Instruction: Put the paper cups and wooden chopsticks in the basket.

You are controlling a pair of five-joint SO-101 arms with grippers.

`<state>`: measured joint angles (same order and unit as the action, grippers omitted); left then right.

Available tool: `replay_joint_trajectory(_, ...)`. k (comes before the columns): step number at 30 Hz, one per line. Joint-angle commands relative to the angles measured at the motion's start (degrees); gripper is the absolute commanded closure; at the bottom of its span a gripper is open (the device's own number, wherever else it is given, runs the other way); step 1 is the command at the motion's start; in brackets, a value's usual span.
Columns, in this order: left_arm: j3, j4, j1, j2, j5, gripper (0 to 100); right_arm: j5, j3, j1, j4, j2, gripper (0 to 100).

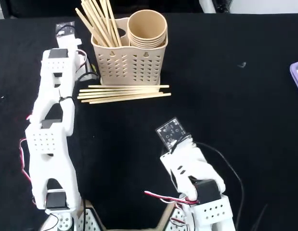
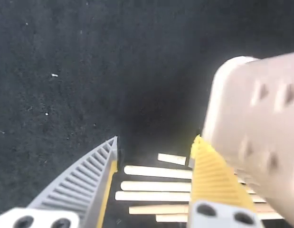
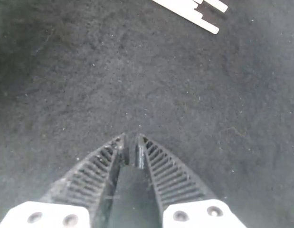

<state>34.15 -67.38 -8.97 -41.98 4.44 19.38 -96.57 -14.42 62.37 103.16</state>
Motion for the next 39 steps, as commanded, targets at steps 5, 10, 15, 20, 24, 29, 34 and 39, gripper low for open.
replay_joint_trajectory(5,3.5,1.0,0.8,-3.3,0.4,75,-0.2,0.1,0.9,0.2,5.3,96.1)
replay_joint_trajectory(10,3.7,-1.4,0.1,-3.2,-1.1,75,-0.2,0.1,0.9,0.2,5.3,96.1)
replay_joint_trajectory(15,3.8,-7.6,0.8,-2.5,-10.5,75,-0.2,0.1,0.8,0.2,5.3,96.1)
replay_joint_trajectory(20,3.8,-14.8,0.2,-2.0,-17.2,76,-0.2,0.1,0.8,0.2,5.3,96.1)
replay_joint_trajectory(24,3.7,-20.3,0.4,-0.5,-19.8,76,-0.2,0.1,0.8,0.2,5.3,96.1)
replay_joint_trajectory(29,3.7,-20.0,-0.6,4.6,-19.3,76,-0.2,0.1,0.8,0.2,5.3,96.1)
replay_joint_trajectory(34,3.1,-15.4,-1.2,5.7,-13.0,76,-0.2,0.1,0.8,0.2,5.3,96.1)
replay_joint_trajectory(39,0.5,-12.9,0.8,1.1,-9.2,76,-0.2,0.1,0.8,0.2,5.3,96.1)
